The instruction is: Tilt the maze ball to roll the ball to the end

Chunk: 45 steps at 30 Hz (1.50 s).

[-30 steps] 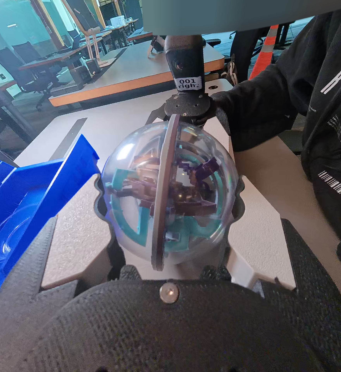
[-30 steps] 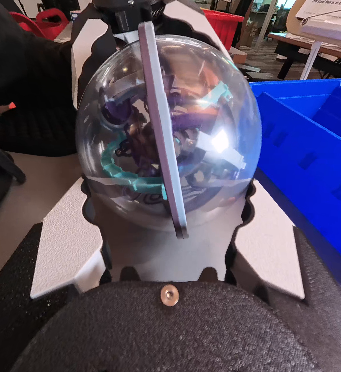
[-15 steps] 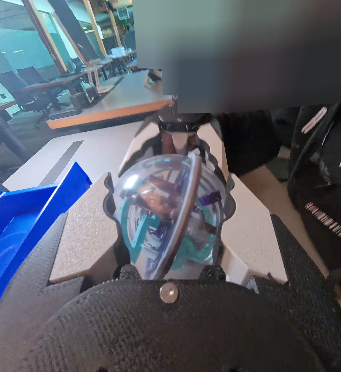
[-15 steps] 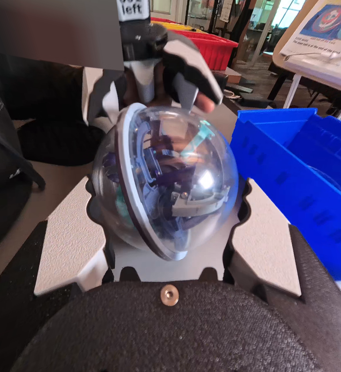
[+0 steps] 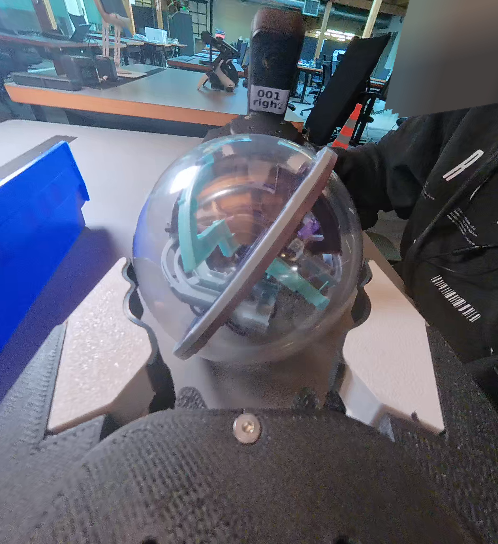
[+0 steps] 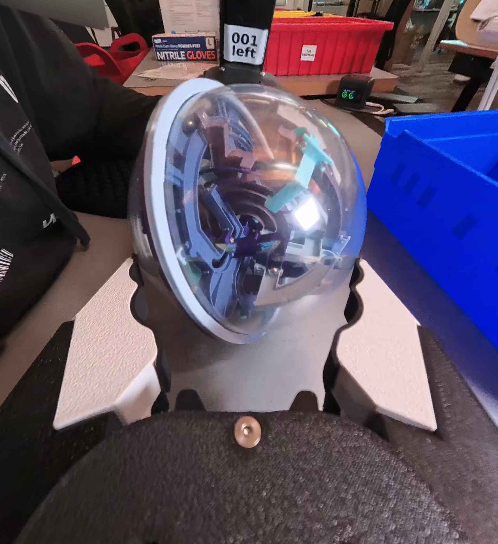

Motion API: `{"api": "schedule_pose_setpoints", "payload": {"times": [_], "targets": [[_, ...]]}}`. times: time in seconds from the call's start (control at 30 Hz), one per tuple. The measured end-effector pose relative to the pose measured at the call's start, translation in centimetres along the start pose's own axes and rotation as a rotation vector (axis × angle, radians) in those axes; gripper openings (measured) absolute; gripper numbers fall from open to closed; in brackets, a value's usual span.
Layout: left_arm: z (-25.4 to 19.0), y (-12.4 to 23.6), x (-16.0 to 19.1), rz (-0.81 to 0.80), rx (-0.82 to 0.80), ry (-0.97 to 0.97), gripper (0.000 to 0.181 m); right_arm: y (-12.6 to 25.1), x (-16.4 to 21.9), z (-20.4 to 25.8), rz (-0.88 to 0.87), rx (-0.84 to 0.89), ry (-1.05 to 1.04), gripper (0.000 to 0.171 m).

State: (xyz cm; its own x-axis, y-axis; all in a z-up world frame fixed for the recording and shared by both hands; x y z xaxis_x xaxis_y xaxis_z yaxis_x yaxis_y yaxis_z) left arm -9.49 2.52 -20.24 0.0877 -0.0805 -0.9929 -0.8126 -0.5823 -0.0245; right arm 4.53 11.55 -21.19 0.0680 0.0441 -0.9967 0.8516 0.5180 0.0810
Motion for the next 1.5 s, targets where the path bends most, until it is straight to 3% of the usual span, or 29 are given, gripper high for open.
{"api": "schedule_pose_setpoints", "payload": {"times": [0.17, 0.37, 0.8, 1.5], "targets": [[-0.3, 0.1, -0.2, -0.003, -0.005, -0.04, 0.144, -0.1, 0.9, 0.0, 0.05, -0.008, -0.05, 0.138], [-0.5, 0.9, -0.4, -0.014, -0.074, -0.024, 0.14, 0.9, 0.8, 0.4, 0.111, 0.149, -0.005, 0.134], [0.6, 1.5, 0.9, -0.069, -0.046, 0.269, 0.139, -0.4, 0.2, 1.5, 0.035, 0.21, -0.025, 0.133], [0.3, 1.8, 1.7, -0.082, 0.001, 0.196, 0.139, -0.5, 0.1, 2.1, 0.029, 0.203, 0.061, 0.134]]}}
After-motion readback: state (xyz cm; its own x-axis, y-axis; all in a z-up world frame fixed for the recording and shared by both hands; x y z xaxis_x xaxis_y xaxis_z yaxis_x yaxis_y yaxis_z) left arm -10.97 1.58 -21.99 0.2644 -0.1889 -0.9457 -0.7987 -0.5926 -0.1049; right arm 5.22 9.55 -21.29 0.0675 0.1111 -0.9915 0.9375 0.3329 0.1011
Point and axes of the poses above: each gripper's, where its closed fingertips meet, y back along the fingers, x out of its underside, z = x × y across the jaws, the point moved 7 cm from there along y, back along the fingers, and after that the axes turned 12 degrees about -z, right-handed, at the moved point
